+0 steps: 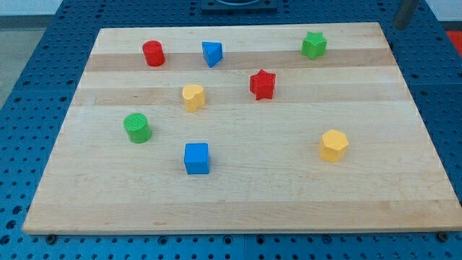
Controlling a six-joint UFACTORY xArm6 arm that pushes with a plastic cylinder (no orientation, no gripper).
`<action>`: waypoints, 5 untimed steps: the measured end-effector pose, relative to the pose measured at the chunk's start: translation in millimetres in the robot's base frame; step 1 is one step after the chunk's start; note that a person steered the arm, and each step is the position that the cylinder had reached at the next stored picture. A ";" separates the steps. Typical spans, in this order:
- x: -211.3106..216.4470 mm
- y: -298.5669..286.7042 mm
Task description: Move your arm towards green star
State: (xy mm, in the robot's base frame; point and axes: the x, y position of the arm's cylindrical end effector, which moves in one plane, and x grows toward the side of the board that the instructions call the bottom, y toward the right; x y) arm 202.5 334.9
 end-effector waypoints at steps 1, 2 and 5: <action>-0.4 0.3; -9.3 4.6; -8.5 2.2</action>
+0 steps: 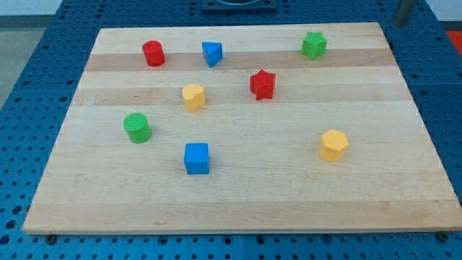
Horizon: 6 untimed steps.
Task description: Move your arm towards green star
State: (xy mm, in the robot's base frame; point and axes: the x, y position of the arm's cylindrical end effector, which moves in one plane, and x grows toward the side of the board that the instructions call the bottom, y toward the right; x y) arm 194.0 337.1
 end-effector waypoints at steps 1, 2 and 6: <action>0.0 -30.4; 0.3 -111.7; 18.0 -173.3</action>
